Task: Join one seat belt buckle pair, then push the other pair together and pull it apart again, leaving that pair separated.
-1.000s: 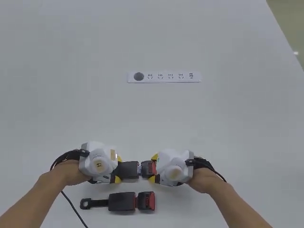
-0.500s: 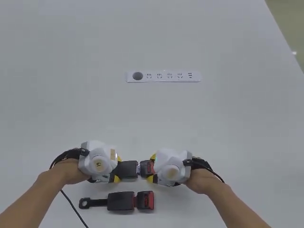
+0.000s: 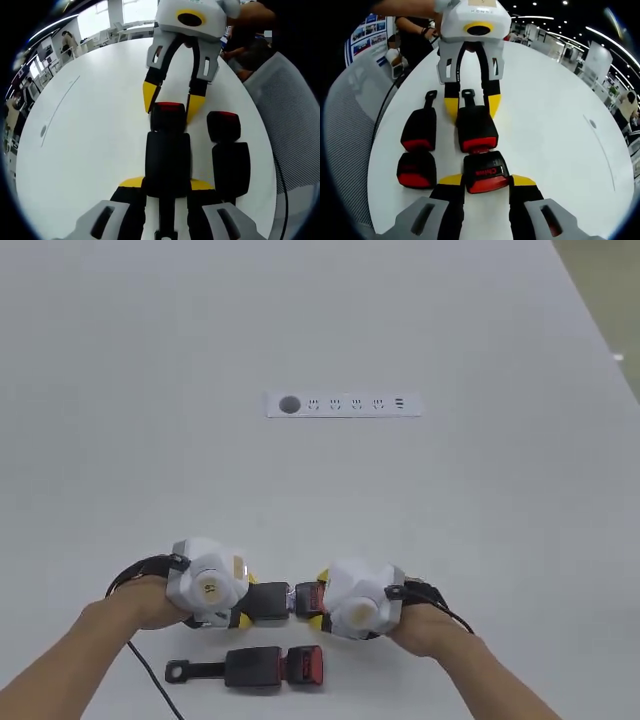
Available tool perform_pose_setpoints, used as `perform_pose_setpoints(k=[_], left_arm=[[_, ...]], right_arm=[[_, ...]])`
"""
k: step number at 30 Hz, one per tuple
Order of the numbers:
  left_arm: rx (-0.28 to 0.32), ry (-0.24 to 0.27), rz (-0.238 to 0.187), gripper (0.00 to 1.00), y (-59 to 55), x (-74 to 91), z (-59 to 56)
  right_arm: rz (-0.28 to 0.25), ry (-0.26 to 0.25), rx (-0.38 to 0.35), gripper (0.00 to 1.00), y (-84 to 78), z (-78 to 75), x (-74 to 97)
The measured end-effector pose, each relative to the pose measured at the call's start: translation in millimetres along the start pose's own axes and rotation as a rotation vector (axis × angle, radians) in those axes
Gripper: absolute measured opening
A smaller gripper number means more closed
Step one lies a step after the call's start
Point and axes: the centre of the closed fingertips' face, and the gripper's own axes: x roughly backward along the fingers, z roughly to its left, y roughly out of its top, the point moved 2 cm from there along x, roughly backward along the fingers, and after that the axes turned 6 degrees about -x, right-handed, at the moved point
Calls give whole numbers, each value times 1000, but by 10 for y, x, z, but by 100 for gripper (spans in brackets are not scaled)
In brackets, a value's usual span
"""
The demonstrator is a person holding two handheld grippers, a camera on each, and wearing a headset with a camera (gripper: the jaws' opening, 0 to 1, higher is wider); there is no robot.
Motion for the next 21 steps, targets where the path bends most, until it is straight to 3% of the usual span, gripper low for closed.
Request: perform_pose_setpoints(k=[8, 21], left_arm=[[2, -2, -1, 32, 0, -4, 5], [10, 2, -10, 32, 23, 10, 7]], right_arm=[[3, 6, -2, 30, -122, -73, 76], [-25, 57, 7, 29, -153, -47, 72]])
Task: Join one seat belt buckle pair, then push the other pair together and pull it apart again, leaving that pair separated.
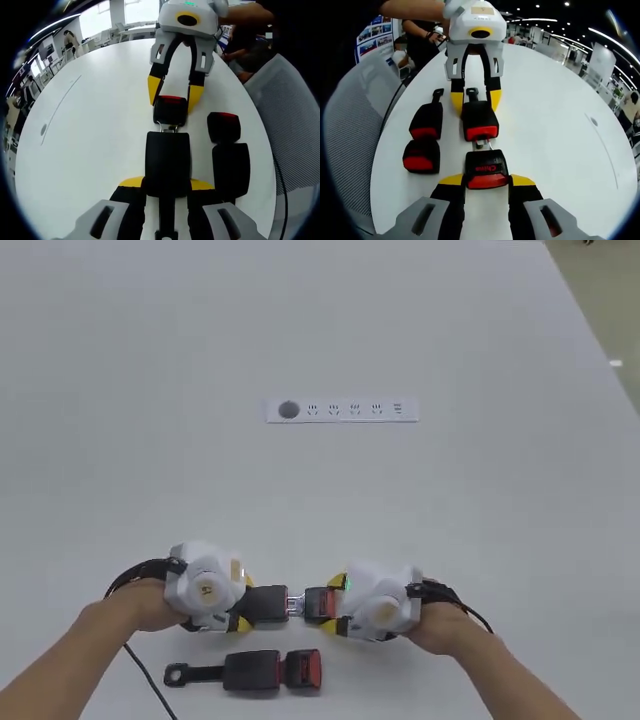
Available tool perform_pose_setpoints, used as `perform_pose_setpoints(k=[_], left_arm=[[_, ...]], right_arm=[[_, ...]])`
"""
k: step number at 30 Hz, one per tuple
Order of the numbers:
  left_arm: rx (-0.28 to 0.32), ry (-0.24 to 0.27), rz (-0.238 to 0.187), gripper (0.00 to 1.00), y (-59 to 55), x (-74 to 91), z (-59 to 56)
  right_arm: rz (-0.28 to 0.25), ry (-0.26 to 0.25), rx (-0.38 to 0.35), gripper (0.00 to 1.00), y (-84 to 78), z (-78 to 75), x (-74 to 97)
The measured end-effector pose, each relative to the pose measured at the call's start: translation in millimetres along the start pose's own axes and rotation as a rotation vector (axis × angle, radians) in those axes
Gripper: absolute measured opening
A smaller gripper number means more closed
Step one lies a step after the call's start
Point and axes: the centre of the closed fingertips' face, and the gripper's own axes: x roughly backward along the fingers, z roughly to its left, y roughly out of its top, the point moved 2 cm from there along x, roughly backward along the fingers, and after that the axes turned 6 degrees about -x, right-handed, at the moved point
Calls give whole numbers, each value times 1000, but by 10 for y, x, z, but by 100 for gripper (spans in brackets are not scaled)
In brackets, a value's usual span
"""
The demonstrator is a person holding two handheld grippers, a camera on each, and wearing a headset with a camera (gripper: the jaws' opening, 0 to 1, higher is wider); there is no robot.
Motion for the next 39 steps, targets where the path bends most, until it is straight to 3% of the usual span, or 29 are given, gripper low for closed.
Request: perform_pose_setpoints(k=[21, 39], left_arm=[[-17, -13, 6, 32, 7, 16, -5], [-20, -14, 5, 33, -10, 18, 2]], right_arm=[[29, 21, 13, 29, -140, 3, 168], [65, 24, 11, 30, -314, -114, 289]])
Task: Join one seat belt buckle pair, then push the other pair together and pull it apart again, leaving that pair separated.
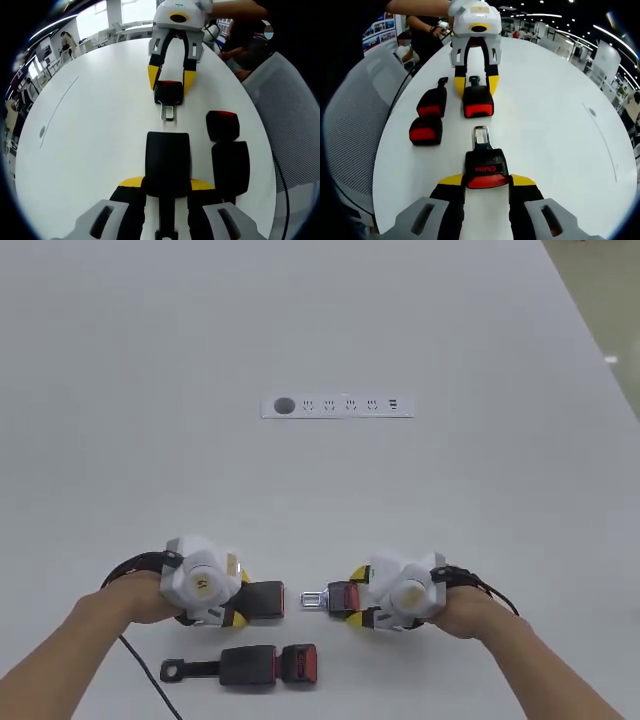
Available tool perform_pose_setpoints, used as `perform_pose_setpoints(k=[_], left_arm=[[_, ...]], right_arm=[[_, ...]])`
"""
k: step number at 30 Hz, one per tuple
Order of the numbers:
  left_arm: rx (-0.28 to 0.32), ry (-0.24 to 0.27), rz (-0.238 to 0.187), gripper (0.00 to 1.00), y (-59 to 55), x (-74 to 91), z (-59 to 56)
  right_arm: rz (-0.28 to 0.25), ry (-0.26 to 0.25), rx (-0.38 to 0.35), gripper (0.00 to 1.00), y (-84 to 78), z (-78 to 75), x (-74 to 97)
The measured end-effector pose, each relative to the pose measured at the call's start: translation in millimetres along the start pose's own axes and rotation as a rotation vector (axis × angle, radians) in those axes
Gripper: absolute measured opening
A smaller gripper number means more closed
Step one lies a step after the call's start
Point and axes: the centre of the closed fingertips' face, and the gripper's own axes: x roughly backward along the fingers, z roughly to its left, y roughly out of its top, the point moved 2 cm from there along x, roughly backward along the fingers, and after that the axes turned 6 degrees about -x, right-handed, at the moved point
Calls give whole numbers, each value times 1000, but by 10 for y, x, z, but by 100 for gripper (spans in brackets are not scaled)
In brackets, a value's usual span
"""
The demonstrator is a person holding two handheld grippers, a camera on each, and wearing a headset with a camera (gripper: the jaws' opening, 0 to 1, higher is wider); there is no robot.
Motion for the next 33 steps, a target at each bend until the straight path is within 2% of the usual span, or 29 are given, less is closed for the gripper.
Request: perform_pose_setpoints(k=[8, 19, 29, 33], left_arm=[[-1, 3, -6, 33, -7, -1, -1], [2, 8, -15, 33, -4, -5, -3], [27, 25, -36, 33, 6, -6, -13], [40, 35, -39, 34, -9, -10, -10]], right_arm=[[14, 6, 6, 30, -96, -44, 18], [29, 12, 4, 31, -141, -54, 62], [36, -10, 23, 35, -166, -83, 60], [37, -31, 18, 37, -169, -82, 113]])
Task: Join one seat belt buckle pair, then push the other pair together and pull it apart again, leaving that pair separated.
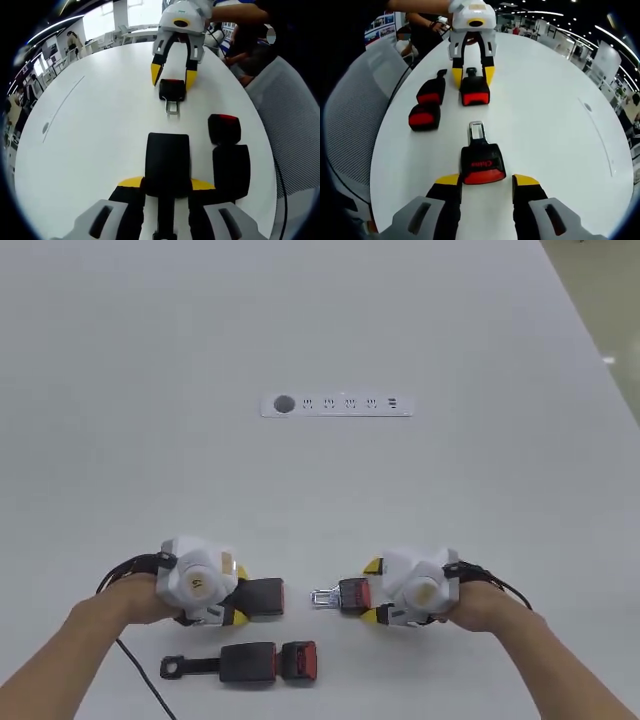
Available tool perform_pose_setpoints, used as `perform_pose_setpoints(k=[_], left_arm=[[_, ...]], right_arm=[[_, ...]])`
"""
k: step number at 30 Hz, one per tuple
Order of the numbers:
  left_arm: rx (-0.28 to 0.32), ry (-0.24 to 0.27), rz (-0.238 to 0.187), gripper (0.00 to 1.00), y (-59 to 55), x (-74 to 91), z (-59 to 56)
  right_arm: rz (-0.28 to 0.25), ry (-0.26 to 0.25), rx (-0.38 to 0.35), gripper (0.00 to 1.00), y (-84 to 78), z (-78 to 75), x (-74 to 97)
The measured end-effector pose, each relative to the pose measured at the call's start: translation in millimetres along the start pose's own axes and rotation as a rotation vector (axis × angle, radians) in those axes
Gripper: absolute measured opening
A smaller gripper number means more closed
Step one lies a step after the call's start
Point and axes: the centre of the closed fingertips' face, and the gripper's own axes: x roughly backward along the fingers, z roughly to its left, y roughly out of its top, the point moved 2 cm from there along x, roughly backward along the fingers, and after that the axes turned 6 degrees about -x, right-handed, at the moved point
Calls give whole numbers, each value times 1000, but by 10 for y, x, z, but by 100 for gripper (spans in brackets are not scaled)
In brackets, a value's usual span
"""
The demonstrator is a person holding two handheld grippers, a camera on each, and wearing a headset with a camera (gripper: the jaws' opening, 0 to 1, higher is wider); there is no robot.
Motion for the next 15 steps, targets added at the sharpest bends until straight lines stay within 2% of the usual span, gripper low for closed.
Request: perform_pose_setpoints(k=[6, 11, 15], left_arm=[[10, 15, 5, 38, -66, 21, 5], [21, 31, -1, 40, -76, 59, 12], [49, 48, -24, 43, -74, 136, 15]], right_arm=[[-4, -14, -6, 41, -15, -11, 49], [-9, -20, -8, 44, -34, 7, 59], [-15, -26, -17, 48, -49, 38, 95]])
